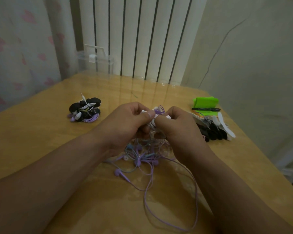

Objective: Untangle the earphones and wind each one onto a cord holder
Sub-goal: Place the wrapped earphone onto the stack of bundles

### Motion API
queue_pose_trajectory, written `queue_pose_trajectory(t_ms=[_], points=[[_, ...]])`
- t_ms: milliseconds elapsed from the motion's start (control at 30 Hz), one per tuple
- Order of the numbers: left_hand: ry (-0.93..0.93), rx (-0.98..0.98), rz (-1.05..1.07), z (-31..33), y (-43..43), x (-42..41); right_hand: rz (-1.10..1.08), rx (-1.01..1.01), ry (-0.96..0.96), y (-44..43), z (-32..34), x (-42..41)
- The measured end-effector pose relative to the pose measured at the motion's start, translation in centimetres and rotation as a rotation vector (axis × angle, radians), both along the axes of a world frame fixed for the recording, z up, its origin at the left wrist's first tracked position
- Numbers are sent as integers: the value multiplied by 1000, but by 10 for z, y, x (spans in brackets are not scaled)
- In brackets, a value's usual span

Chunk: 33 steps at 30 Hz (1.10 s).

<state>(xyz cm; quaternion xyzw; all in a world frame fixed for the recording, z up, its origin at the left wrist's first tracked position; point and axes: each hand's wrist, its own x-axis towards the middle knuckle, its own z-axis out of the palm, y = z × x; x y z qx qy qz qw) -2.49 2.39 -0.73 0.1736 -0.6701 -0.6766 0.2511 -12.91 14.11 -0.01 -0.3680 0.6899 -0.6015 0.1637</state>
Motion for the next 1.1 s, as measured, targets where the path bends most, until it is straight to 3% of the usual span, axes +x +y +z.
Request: queue_pose_trajectory(t_ms=[167,600,900,1100], points=[[14,-93,10,-4,5,-3,-126,50,167,1,-4,-3],[-28,-355,214,-7,3,0,-4,21,169,0,-7,-1],[55,-43,44,-3,-2,1,-81,26,431,3,-9,-5],[104,203,1,0,-11,1,150,-6,270,10,-1,-7]])
